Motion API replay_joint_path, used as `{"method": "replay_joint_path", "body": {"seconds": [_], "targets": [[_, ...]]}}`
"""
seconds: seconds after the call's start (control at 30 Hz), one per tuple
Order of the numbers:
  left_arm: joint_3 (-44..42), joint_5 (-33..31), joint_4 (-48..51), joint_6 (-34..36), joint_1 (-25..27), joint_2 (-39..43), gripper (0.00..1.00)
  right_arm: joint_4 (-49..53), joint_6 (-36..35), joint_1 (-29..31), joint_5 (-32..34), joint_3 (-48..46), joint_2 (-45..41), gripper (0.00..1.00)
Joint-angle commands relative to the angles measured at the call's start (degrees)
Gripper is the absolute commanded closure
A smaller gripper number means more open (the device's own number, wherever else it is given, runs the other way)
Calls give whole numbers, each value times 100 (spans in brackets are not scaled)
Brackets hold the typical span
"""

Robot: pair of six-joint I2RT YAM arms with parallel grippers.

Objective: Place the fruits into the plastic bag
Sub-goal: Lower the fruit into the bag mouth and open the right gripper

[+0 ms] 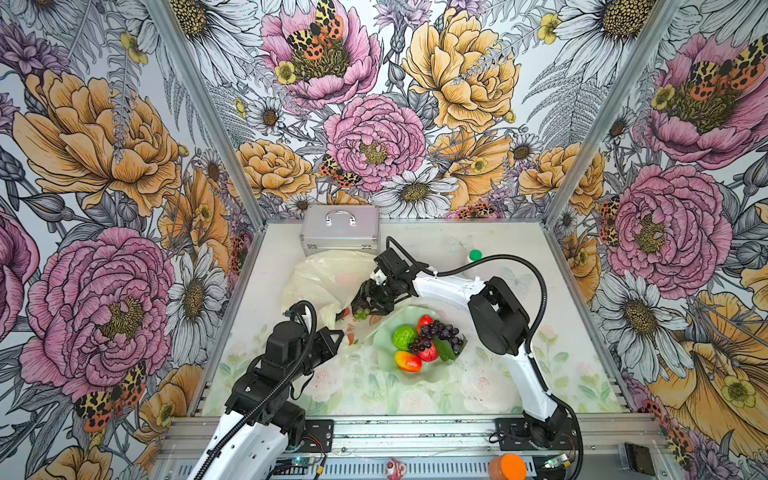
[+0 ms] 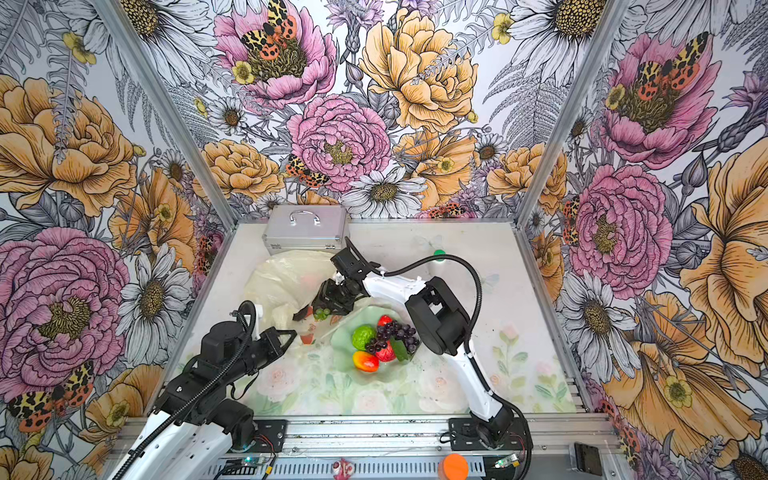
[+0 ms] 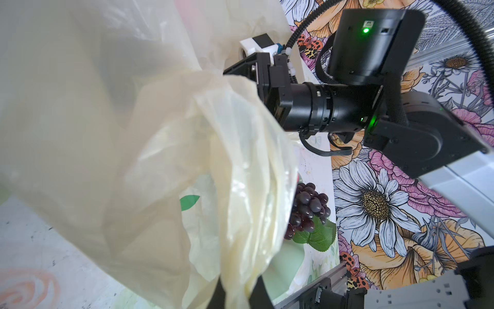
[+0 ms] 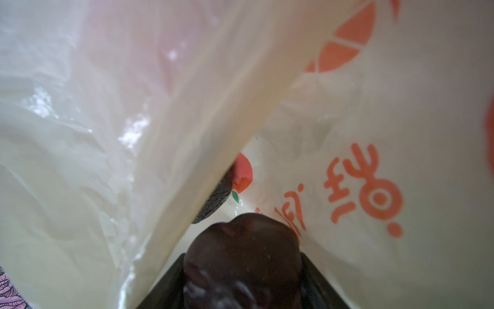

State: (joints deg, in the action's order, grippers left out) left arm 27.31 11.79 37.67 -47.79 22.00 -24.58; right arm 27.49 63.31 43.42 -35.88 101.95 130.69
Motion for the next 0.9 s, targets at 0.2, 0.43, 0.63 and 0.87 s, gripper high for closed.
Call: {"method": "replay_joint_path", "body": {"seconds": [0.2,0.43,0.63,0.87], "targets": [[4,-196,83,51,19,-29,100,-153,-179,-52,-40,120,-34,26],[11,-193,82,51,9,-29,100,-156,-244,-79,42,-95,-279,26],[11,-164,64,59,-21,-20,100,-147,-276,-88,123,-310,-611,26],[-2,-81,5,76,-27,12,100,-147,-258,-97,272,-567,-1083,26]]}}
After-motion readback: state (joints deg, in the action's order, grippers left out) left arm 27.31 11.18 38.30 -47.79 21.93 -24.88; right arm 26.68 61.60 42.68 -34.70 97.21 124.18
